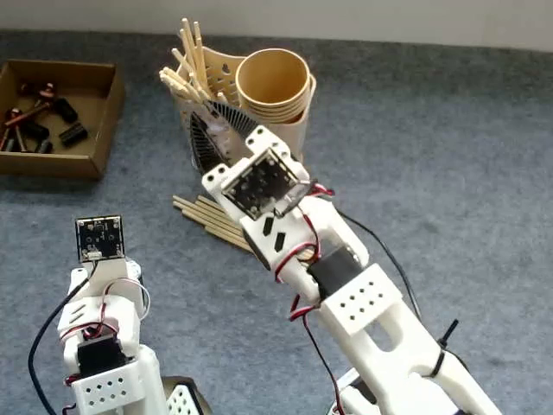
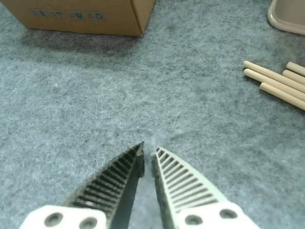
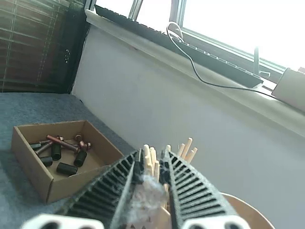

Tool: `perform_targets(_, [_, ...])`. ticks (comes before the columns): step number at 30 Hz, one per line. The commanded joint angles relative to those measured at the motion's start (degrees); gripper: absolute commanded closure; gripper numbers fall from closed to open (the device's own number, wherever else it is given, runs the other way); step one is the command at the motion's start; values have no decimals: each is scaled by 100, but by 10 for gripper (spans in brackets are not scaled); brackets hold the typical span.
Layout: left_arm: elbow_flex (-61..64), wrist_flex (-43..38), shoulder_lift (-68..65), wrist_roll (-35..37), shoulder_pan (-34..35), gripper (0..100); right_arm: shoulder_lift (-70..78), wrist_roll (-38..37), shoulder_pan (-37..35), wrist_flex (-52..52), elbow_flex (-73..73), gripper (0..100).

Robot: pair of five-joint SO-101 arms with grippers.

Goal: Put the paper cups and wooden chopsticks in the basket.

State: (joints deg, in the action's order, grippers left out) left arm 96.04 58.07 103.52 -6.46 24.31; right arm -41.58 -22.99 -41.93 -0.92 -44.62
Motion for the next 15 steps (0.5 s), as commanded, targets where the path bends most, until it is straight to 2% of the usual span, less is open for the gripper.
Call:
perform_targets(1, [119, 35, 13, -18, -92, 957, -567, 35, -22, 470, -242, 929])
perform_targets(6, [119, 35, 13, -18, -92, 957, -1429, 35, -31, 1147, -936, 929])
perform_targets(15, [119, 35, 13, -18, -92, 956, -3284, 35, 462, 1218, -2747, 929])
